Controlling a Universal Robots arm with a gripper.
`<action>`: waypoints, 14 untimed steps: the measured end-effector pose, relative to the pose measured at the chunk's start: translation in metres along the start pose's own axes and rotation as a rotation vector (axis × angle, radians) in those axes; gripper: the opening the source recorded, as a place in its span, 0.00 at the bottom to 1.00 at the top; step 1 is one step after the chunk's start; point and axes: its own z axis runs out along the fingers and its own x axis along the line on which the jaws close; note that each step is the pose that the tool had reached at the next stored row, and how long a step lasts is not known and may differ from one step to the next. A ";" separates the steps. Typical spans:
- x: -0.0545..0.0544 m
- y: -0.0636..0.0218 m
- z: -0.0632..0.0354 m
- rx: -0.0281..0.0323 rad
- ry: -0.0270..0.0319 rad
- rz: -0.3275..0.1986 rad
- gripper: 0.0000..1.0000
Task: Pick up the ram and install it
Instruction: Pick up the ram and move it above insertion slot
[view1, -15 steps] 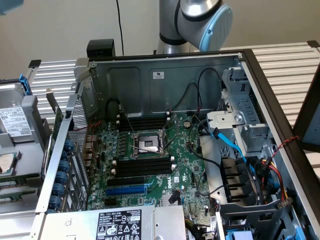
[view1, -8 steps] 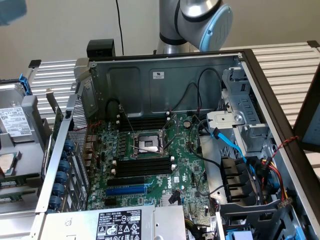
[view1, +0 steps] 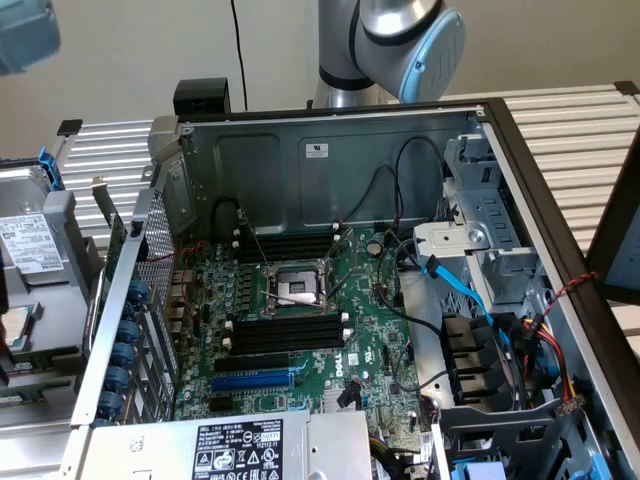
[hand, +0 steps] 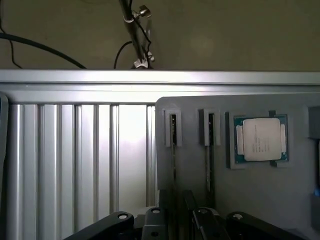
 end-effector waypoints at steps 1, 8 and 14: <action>0.000 0.0000 0.0018 -0.0001 0.0000 0.000 0.26; 0.001 -0.0003 0.0144 0.0000 0.0001 -0.001 0.26; 0.001 -0.0003 0.0150 0.0000 0.0020 -0.001 0.26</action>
